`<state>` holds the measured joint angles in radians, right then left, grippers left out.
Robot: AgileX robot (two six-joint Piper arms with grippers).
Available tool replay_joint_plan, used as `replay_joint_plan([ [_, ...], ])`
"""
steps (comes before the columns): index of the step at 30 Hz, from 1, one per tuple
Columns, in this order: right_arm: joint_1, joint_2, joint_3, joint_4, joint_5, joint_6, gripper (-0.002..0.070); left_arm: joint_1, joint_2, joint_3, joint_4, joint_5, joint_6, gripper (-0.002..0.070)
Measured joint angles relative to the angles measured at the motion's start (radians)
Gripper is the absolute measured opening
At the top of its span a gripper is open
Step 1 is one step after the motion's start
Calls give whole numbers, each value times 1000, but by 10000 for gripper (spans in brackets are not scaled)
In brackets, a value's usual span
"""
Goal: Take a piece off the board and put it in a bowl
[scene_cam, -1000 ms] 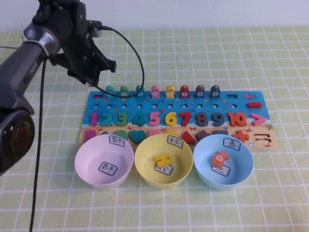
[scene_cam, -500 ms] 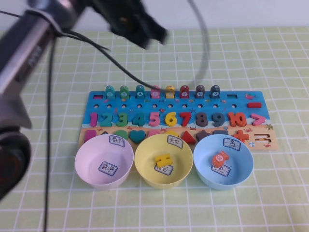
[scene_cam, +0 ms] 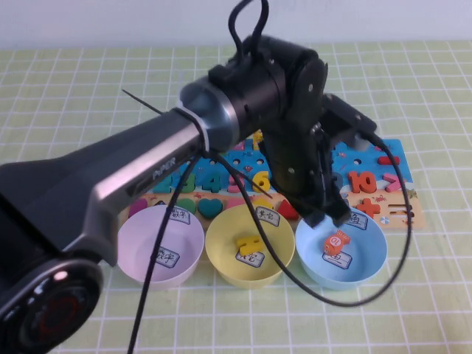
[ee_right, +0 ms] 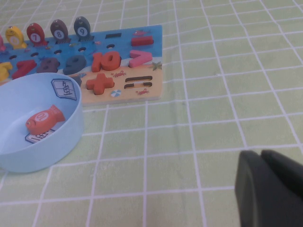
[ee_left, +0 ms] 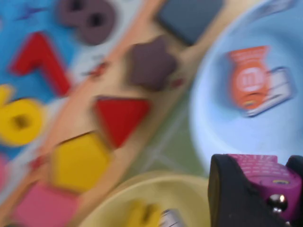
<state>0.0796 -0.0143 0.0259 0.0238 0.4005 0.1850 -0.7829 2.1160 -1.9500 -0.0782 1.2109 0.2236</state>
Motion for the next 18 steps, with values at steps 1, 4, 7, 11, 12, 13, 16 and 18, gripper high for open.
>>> replay_joint_plan([
  [1,0,0,0,0,0,0,-17,-2,8,4,-38,-2,21,190],
  [4,0,0,0,0,0,0,-17,-22,36,6,-102,-10,75,190],
  [7,0,0,0,0,0,0,-17,-43,66,6,-103,-24,92,190],
  [11,0,0,0,0,0,0,-17,-51,88,8,-98,-8,98,274],
  [12,0,0,0,0,0,0,-17,-51,88,8,-98,-1,98,321],
  [13,0,0,0,0,0,0,-17,-51,88,8,-95,1,98,384],
  [16,0,0,0,0,0,0,-17,-51,75,8,-71,-11,87,503],
  [18,0,0,0,0,0,0,-17,-51,47,8,-41,-36,76,507],
])
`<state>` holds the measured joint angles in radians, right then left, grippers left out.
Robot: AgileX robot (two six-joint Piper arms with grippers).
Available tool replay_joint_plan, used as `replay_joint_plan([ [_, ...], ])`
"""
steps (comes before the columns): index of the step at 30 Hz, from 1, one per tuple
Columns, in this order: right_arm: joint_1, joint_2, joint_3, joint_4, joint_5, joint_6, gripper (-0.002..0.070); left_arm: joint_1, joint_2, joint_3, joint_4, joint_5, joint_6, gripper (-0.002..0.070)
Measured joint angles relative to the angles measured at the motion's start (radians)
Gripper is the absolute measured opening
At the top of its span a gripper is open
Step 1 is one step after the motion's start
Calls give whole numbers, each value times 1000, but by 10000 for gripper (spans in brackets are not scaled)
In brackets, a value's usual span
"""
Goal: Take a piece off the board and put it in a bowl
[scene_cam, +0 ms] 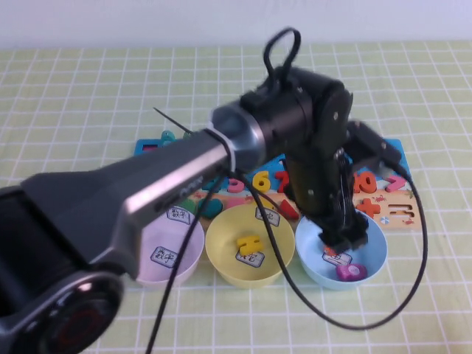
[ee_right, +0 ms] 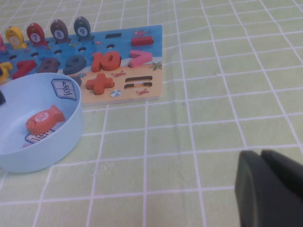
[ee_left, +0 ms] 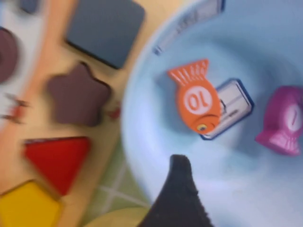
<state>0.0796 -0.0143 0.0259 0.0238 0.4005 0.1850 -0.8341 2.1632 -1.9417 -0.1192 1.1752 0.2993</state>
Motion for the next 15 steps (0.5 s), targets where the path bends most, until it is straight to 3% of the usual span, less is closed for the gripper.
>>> replay_joint_plan([
  [3,0,0,0,0,0,0,-17,0,-70,7,60,-38,-25,425],
  [7,0,0,0,0,0,0,-17,0,-230,88,119,-100,-38,165],
  [9,0,0,0,0,0,0,-17,0,-323,172,119,-146,-40,75],
  [15,0,0,0,0,0,0,-17,0,-664,562,127,-397,-99,6],
])
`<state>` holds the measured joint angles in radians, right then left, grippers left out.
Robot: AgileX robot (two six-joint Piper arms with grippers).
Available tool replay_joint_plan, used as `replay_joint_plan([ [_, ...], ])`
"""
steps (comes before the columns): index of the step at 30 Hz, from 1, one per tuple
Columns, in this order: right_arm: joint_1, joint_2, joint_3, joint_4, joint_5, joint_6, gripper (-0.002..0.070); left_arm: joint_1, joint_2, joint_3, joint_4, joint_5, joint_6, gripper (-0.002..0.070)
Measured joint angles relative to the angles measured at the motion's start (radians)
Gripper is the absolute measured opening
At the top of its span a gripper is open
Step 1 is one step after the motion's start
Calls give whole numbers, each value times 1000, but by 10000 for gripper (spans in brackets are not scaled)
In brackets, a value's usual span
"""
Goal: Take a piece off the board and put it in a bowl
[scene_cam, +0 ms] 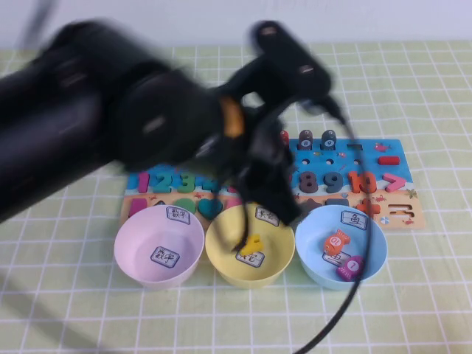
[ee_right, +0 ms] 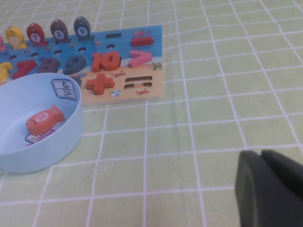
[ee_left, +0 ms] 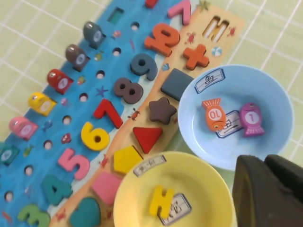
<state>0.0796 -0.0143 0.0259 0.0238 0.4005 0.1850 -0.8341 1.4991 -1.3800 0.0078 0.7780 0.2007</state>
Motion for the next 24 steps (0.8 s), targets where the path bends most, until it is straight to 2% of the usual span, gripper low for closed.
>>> replay_joint_plan([
  [6,0,0,0,0,0,0,-17,0,-360,382,15,-220,-105,0],
  [10,0,0,0,0,0,0,-17,0,-576,598,20,-296,-173,0],
  [18,0,0,0,0,0,0,-17,0,-943,808,98,-297,-311,0],
  [24,0,0,0,0,0,0,-17,0,-1078,826,146,-131,-413,-1],
])
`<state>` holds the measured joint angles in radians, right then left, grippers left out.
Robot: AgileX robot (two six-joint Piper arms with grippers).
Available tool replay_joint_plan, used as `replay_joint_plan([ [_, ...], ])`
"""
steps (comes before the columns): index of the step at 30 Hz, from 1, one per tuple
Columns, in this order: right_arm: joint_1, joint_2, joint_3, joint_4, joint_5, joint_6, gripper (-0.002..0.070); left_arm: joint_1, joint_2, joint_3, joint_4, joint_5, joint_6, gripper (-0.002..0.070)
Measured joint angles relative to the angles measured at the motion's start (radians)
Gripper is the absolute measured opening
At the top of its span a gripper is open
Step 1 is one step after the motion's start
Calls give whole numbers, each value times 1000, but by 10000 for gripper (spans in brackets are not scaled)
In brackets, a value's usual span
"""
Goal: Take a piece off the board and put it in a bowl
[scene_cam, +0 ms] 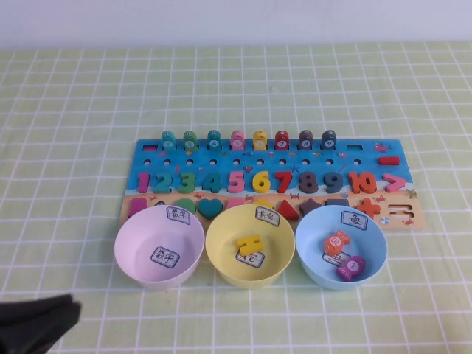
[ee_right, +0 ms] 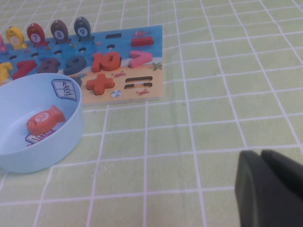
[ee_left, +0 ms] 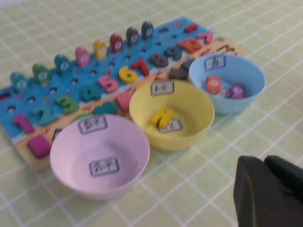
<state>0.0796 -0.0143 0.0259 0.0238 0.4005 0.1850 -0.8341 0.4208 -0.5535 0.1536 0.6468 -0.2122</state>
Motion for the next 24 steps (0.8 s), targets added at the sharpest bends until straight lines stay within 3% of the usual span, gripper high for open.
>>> replay_joint_plan([
  [4,0,0,0,0,0,0,-17,0,-22,12,76,132,-51,-1],
  [13,0,0,0,0,0,0,-17,0,-22,87,358,177,-325,-1],
  [17,0,0,0,0,0,0,-17,0,-47,179,481,79,-365,-1],
  [21,0,0,0,0,0,0,-17,27,-97,323,613,-100,-505,-2],
  [24,0,0,0,0,0,0,-17,74,-129,401,584,-194,-618,-2],
])
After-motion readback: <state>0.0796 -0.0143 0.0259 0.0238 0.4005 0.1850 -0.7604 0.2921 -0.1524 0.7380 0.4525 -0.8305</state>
